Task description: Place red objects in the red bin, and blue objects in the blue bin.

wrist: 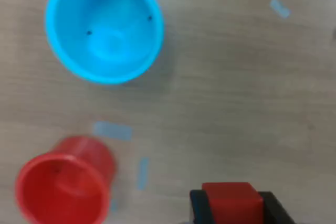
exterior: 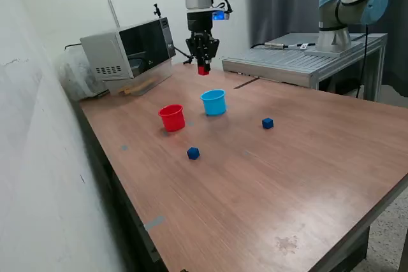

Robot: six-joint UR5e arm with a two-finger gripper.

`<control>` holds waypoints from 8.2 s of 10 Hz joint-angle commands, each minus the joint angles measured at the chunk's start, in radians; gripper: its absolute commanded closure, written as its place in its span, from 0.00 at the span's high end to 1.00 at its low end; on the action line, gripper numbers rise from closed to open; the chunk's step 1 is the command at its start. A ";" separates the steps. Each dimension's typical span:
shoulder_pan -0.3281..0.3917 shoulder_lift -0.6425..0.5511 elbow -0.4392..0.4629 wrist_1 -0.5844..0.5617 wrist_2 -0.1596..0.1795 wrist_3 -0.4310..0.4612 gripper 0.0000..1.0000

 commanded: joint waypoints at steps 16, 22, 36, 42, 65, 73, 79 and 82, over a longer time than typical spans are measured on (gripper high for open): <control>-0.127 0.337 -0.341 0.041 -0.003 -0.061 1.00; 0.065 0.119 -0.246 0.162 -0.064 -0.059 1.00; 0.153 0.505 -0.588 0.198 -0.006 -0.240 1.00; 0.155 0.640 -0.703 0.158 0.019 -0.236 1.00; -0.087 -0.094 0.039 0.250 -0.104 -0.234 0.00; -0.149 0.067 0.127 0.037 -0.069 -0.237 0.00; -0.143 0.053 0.099 0.055 -0.086 -0.236 1.00; -0.086 -0.086 0.084 0.298 -0.127 -0.175 1.00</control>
